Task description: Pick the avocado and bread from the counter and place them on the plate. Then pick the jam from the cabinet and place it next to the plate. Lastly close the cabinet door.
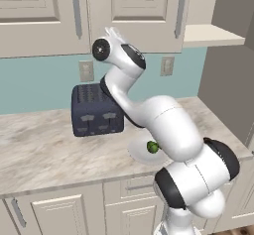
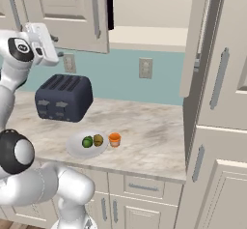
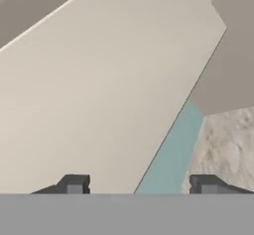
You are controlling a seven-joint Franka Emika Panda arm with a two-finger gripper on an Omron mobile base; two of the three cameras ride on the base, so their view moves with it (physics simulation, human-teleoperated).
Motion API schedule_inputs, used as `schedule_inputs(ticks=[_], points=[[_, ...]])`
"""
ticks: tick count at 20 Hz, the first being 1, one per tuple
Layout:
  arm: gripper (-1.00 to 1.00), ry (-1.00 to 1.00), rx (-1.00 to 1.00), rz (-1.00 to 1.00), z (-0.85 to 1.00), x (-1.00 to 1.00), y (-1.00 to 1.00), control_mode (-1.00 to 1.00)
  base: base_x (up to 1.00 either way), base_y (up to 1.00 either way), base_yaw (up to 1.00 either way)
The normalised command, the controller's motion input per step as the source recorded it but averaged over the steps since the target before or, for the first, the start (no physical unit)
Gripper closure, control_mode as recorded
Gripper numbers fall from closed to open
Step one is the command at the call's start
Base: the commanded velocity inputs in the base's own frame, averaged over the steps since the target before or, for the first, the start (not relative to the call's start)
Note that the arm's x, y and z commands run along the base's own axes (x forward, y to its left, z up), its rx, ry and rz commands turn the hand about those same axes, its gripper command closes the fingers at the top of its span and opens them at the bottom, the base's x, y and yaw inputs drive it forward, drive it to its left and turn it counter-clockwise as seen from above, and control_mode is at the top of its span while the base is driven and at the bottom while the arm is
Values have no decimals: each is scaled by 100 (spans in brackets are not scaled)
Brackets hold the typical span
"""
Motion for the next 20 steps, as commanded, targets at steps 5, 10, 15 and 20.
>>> schedule_inputs(ticks=[5, 10, 15, 20], points=[[-100, 0, 11, 7, -23, 41, -64, -100, 0, 0, 0], [-100, 0, 0, 1, -1, 1, -5, -100, 0, 0, 0], [-100, 8, 7, 0, 14, -62, -1, -100, 0, 0, 0], [-100, 22, 12, 0, 29, -100, -6, -100, 0, 0, 0]])
